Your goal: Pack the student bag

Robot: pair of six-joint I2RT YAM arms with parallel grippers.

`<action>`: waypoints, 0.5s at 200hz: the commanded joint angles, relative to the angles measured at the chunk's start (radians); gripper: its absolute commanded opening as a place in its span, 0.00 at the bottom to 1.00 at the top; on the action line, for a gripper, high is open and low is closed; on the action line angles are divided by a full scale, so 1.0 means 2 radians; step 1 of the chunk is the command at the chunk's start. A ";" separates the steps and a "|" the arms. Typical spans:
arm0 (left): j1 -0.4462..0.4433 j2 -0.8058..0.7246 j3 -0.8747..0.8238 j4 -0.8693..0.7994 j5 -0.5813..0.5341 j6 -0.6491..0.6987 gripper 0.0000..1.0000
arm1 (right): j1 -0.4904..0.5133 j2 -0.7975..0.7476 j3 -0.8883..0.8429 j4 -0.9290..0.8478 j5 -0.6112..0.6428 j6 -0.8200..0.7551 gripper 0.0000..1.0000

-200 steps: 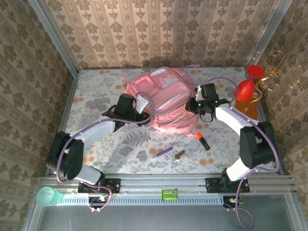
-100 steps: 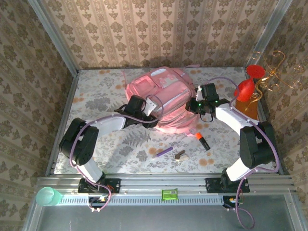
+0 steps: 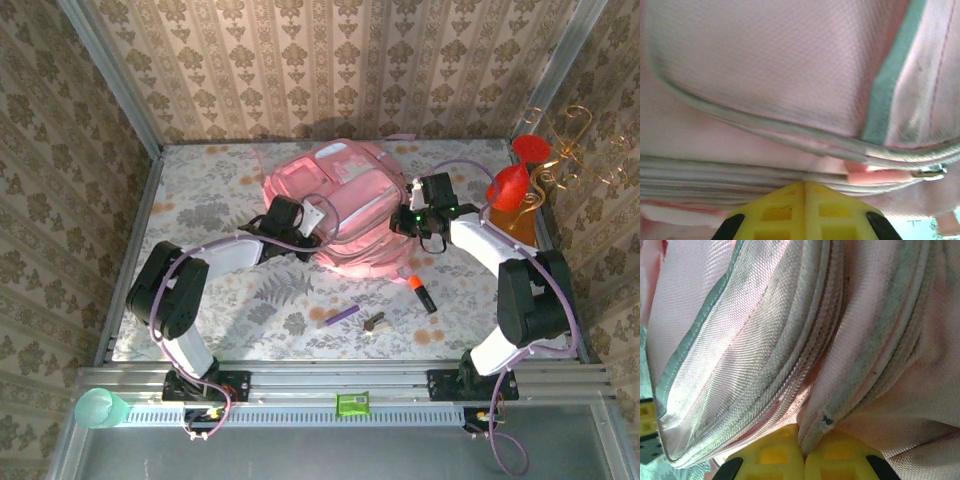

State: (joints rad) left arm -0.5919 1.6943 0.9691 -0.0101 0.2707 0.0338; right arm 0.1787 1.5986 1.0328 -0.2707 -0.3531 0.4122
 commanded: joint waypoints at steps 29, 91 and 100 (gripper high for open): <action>-0.001 -0.056 -0.042 0.060 0.074 0.034 0.23 | -0.005 0.008 0.013 -0.033 -0.005 -0.031 0.00; -0.018 -0.023 -0.016 0.021 0.053 0.120 0.50 | -0.004 0.012 0.016 -0.029 -0.010 -0.027 0.00; -0.018 -0.016 -0.009 0.015 0.048 0.121 0.50 | -0.004 0.012 0.015 -0.030 -0.011 -0.027 0.00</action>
State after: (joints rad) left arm -0.6289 1.6138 0.8955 0.0620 0.3809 0.2081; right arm 0.1764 1.6058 1.0336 -0.2741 -0.3534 0.3882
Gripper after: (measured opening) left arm 0.498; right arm 0.067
